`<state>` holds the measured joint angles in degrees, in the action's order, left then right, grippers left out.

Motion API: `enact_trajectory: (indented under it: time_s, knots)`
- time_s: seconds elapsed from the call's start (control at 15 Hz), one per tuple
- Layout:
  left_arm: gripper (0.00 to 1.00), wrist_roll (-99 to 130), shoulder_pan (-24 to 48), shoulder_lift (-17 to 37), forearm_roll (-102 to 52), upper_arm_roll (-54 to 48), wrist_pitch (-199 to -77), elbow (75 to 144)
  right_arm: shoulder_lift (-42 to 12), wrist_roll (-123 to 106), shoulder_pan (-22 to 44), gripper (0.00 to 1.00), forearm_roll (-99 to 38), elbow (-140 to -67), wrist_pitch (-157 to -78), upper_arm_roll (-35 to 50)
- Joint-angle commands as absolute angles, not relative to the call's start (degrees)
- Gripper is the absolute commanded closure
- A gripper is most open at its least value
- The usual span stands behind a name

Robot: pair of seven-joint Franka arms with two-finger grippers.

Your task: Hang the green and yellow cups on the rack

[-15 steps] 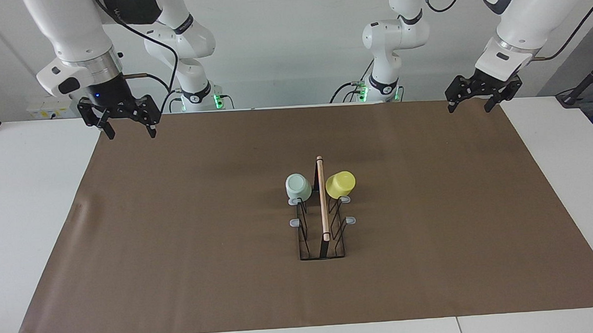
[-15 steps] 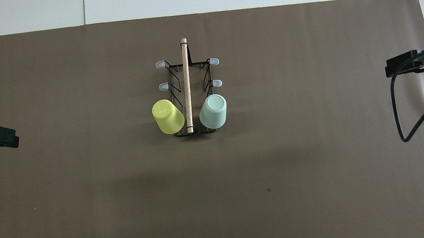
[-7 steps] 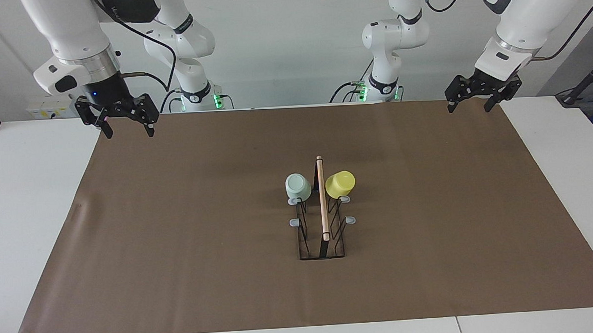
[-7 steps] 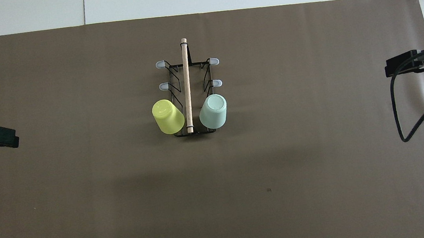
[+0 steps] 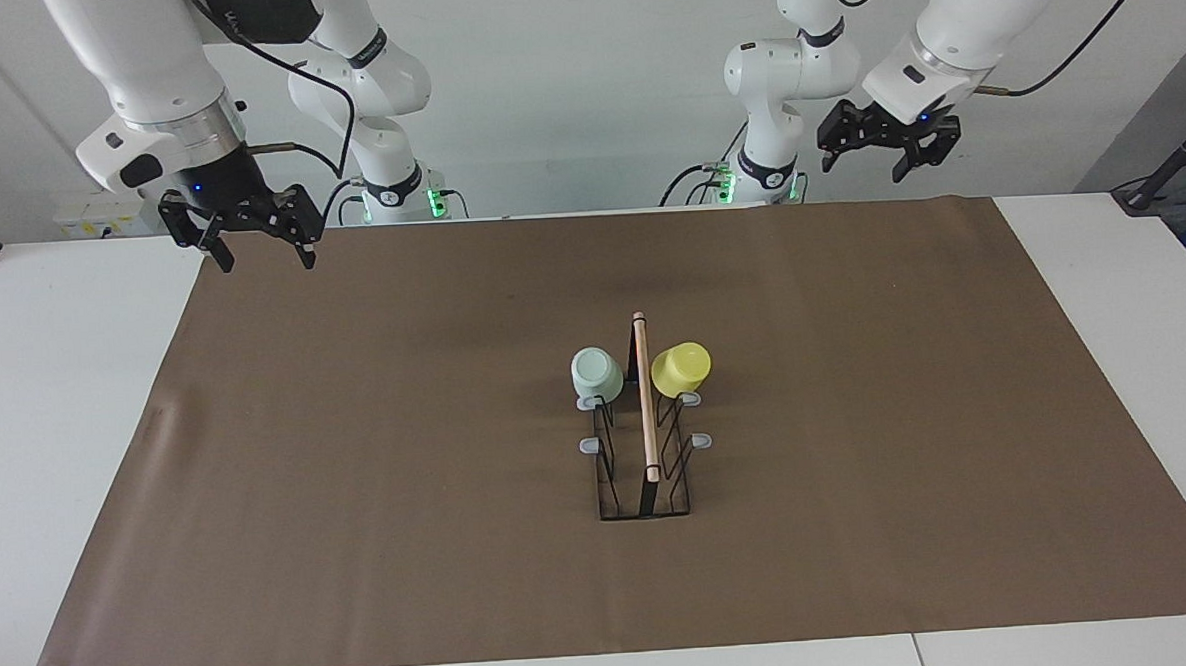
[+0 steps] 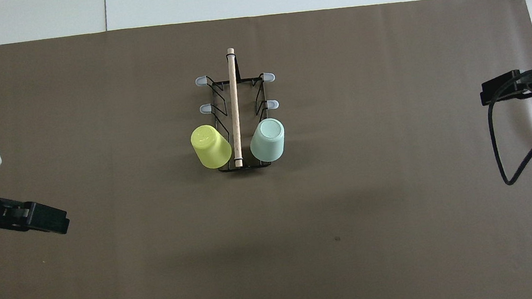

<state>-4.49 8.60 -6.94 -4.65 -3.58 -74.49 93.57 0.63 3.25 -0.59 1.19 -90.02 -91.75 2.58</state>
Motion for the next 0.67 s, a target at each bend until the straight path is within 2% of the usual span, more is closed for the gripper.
enact_trajectory:
  time_s: [0.0,0.27,0.4,0.6]
  knots:
    - [0.00,-5.1,8.1,-7.9,-4.8,-2.9,-74.2,95.1,0.0,4.2,-0.4,0.00,0.4,-88.6,-90.3,2.3]
    - [0.00,-5.0,7.8,-7.6,-4.6,-2.5,-76.0,94.9,0.0,4.2,-0.4,0.00,0.4,-88.7,-90.4,2.2]
    - [0.00,-4.5,6.2,-7.3,0.6,-2.4,-85.3,95.4,0.0,4.1,-0.4,0.00,0.4,-88.6,-90.5,2.3]
    - [0.00,-5.4,2.4,-8.0,1.0,-2.3,-91.3,98.8,0.0,4.2,-0.4,0.00,0.4,-88.6,-90.6,2.3]
